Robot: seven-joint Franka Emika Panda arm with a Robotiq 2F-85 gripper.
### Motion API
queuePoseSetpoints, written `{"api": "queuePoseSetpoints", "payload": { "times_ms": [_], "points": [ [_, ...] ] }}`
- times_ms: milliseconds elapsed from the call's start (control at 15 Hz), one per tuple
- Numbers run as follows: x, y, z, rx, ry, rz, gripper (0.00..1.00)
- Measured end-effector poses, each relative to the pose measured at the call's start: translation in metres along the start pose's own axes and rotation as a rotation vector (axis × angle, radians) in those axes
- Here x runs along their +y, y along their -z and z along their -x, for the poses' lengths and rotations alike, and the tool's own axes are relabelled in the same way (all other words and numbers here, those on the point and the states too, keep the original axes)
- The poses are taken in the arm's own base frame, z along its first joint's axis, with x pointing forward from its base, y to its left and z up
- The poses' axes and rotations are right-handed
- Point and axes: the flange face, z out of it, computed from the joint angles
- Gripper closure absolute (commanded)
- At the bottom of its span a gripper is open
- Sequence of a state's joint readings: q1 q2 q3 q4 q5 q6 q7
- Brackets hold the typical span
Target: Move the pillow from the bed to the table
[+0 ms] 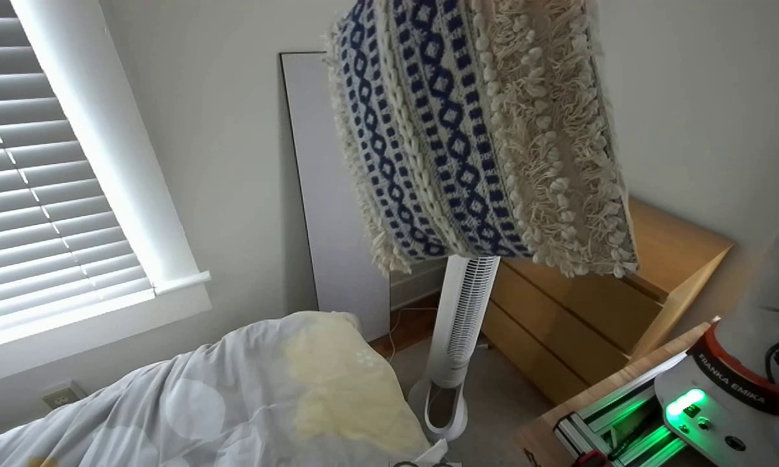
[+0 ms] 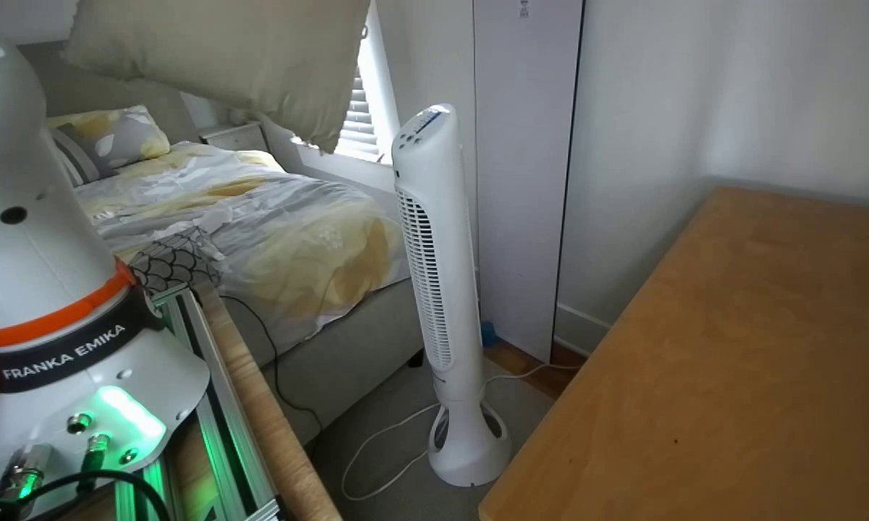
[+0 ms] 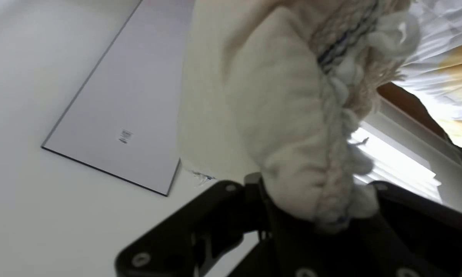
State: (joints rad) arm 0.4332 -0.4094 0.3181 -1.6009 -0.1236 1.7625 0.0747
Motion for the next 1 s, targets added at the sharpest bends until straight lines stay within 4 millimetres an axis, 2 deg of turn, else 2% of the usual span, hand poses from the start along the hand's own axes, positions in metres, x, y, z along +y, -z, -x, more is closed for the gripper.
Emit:
{"api": "queuePoseSetpoints", "payload": {
  "times_ms": [400, 667, 733, 867, 1000],
  "points": [
    [0.118, -0.004, 0.066, -0.05, -0.199, 0.084, 0.96],
    [0.182, -0.005, 0.118, -0.062, -0.311, 0.128, 0.96],
    [0.194, -0.003, 0.13, -0.063, -0.331, 0.136, 0.83],
    [0.199, -0.008, 0.139, -0.081, -0.338, 0.134, 0.83],
    [0.195, -0.015, 0.135, -0.094, -0.327, 0.131, 0.83]
  ]
}}
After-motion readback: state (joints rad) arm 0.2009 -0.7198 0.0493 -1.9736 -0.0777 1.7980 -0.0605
